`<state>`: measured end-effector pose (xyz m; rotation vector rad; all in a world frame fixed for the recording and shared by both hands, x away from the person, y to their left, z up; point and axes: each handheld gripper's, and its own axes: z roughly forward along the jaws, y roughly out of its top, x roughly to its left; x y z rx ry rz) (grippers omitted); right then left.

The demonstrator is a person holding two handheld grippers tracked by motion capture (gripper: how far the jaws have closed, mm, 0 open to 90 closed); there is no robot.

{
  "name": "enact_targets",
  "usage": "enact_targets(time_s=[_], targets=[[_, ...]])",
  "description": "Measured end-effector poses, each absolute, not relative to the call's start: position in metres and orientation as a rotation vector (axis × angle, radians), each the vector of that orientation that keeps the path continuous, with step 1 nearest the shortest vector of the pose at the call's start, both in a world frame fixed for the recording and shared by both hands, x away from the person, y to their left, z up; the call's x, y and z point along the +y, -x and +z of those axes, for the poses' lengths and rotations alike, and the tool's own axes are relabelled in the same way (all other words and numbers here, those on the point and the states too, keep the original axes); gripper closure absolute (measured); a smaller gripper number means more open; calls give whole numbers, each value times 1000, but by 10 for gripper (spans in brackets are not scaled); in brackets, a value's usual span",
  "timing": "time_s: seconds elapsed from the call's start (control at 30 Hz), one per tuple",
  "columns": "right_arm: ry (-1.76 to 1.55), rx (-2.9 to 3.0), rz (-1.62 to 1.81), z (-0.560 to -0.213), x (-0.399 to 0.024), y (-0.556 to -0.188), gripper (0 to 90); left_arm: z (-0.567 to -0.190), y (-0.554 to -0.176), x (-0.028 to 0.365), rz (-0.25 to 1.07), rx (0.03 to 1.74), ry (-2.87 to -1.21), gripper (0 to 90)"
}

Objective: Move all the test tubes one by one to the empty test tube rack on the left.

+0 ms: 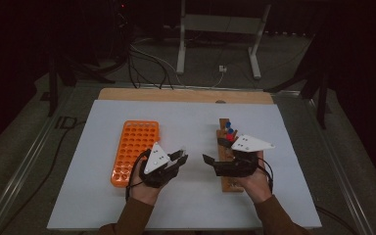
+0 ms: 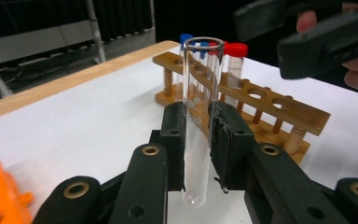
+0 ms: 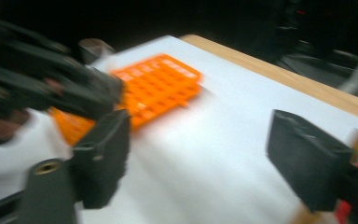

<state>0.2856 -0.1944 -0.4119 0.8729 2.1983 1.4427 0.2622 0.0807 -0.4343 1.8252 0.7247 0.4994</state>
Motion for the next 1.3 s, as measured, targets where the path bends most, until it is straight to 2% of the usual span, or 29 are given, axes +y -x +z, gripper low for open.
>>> enact_targets(time_s=[0.17,0.57,0.97,1.3], targets=[[-940,2152,1417,-421,-213,-285,84,-433,-261,97,529,759,-1805,765],[-1022,2071,1386,-425,-245,-281,0,-434,-254,137,579,843,-1768,763],[-1070,2008,1413,-424,-262,-277,0,-440,-245,173,610,936,-1720,764],[-1084,2004,1417,-425,-265,-276,0,-459,-240,179,580,983,-1774,763]])
